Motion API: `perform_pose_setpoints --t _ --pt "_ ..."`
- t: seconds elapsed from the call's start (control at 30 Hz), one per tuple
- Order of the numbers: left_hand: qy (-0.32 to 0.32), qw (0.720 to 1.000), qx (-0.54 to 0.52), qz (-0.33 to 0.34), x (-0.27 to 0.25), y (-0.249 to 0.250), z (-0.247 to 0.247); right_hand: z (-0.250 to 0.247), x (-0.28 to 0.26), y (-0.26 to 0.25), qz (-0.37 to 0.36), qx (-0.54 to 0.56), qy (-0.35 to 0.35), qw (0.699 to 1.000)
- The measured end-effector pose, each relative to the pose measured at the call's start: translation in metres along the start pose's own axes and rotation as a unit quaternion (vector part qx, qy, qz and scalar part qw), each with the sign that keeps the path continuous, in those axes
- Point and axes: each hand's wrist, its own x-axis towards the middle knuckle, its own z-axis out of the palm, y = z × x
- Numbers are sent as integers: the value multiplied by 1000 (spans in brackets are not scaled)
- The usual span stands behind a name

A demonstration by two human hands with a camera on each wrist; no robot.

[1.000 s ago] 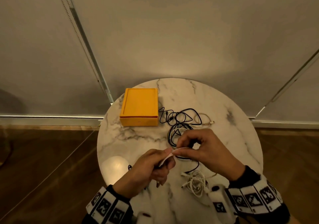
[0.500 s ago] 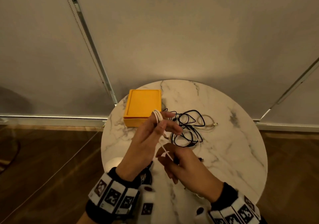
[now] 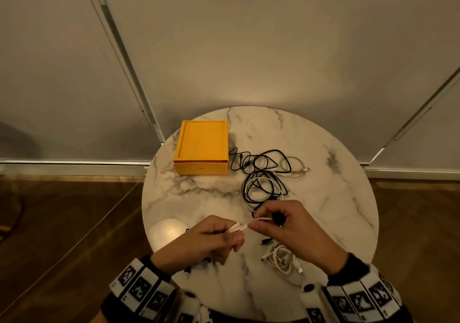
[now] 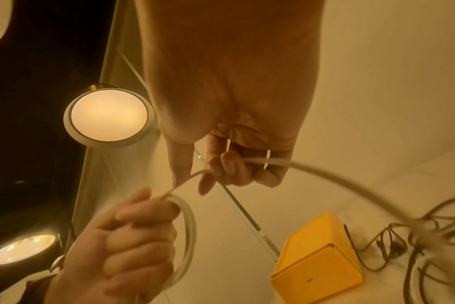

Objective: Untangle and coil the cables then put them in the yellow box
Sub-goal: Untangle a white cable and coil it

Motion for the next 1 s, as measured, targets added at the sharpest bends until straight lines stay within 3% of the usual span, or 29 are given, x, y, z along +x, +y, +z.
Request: perform_pose_setpoints --t 0.1,0.23,0.33,0.4,0.47,0.53,0.6,0.77,1.0 --pt "34 986 -160 34 4 -3 12 13 2 3 7 87 27 996" --pt "66 933 -336 106 12 -5 26 42 1 4 18 147 44 988" --pt "117 894 -411 133 16 0 28 60 -3 8 35 159 13 987" --pt "145 891 -409 136 19 2 28 66 -7 6 56 167 -16 984" --pt "202 916 -317 141 22 0 27 70 -10 0 72 167 -54 982" --pt "261 943 -149 143 23 -4 23 72 -13 -5 89 178 -101 975" --pt "274 951 30 142 23 -7 21 67 -14 -8 103 146 -122 976" --pt "251 921 263 139 16 -22 20 43 -14 -10 65 -37 -127 989" --pt "251 889 353 147 11 -31 24 32 -11 -11 -42 -114 -28 992"
